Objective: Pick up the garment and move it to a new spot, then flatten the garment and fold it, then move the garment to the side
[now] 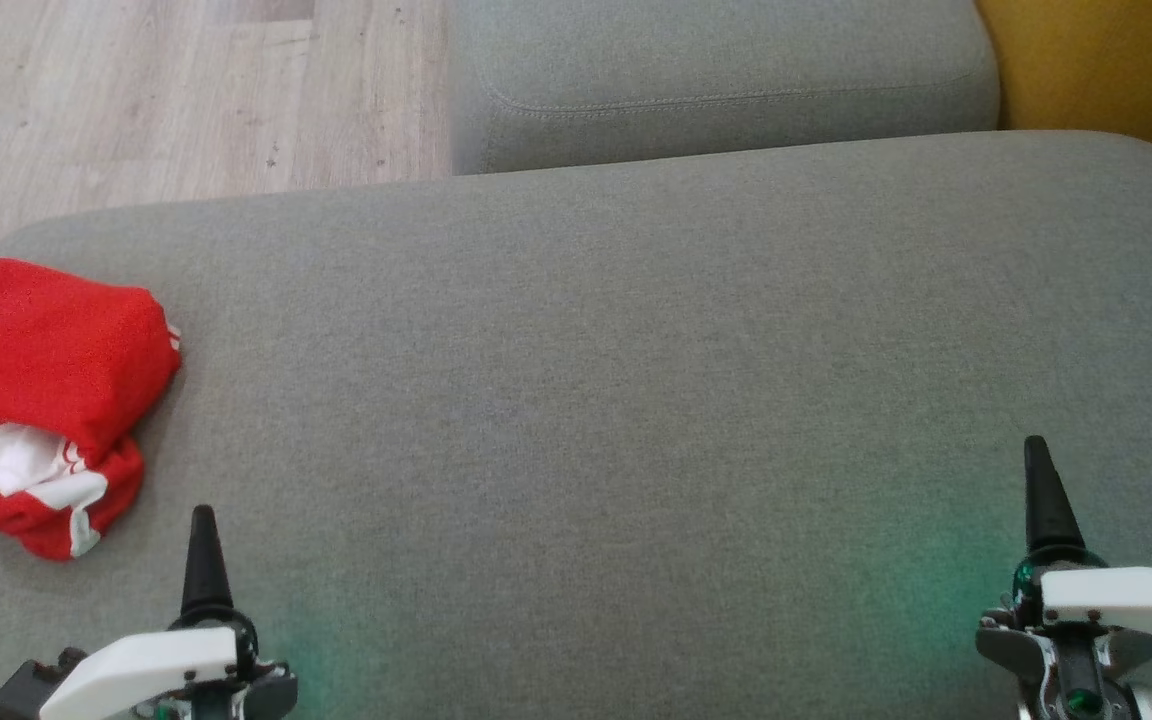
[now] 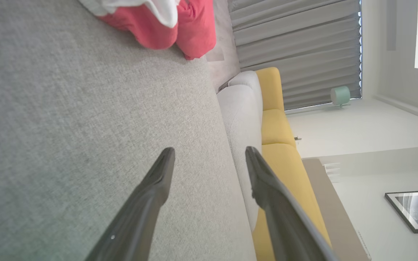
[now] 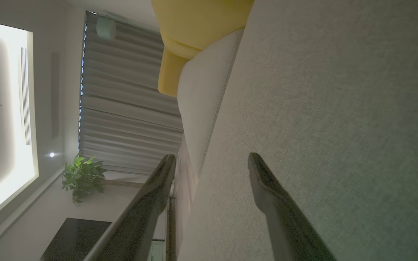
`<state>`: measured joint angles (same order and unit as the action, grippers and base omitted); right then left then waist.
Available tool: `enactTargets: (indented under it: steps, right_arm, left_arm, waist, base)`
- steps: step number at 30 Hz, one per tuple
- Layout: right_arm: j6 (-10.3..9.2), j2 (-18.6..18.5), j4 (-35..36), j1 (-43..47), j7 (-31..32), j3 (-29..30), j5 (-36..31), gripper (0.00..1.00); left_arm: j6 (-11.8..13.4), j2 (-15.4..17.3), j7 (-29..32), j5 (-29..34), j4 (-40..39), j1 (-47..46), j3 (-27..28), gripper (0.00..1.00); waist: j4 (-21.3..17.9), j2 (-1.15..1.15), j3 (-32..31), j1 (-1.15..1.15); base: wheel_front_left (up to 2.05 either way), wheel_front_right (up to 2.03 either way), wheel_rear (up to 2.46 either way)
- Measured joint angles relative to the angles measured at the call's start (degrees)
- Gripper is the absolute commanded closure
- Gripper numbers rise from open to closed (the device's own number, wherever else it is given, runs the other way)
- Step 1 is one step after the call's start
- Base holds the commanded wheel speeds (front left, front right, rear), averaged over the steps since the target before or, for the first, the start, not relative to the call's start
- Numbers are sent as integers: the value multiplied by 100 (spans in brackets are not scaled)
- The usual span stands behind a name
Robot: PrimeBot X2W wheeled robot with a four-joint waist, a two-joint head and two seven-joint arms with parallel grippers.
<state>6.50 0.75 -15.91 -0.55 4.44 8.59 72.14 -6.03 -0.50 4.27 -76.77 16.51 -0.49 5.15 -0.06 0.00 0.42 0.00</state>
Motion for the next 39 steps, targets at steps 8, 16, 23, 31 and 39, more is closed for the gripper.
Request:
enactTargets:
  steps: [8,16,23,31,39]
  right_arm:
    - [1,-33,137,0,-175,-154,-776,0]
    - [2,-105,230,-1,-332,-314,-1591,0]
    - [2,-127,302,-1,-471,-434,-2129,0]
    - [3,-154,379,0,-604,-531,-2721,0]
    - [4,-179,424,0,-766,-652,-3300,0]
  left_arm:
    - [48,23,-148,666,-35,-1,-123,0]
    - [51,68,-330,1474,-100,-1,-234,0]
    - [55,118,-464,2080,-180,0,-343,0]
    - [55,176,-594,2693,-209,1,-428,0]
    - [56,222,-756,3307,-214,2,-548,0]
  waist:
    - [-6,0,15,0]
    - [9,0,13,0]
    - [20,0,-13,0]
    - [24,0,-11,0]
    - [37,0,4,0]
  base:
    - [0,0,0]
    - [0,0,0]
    - [0,0,0]
    - [0,0,0]
    - [0,0,0]
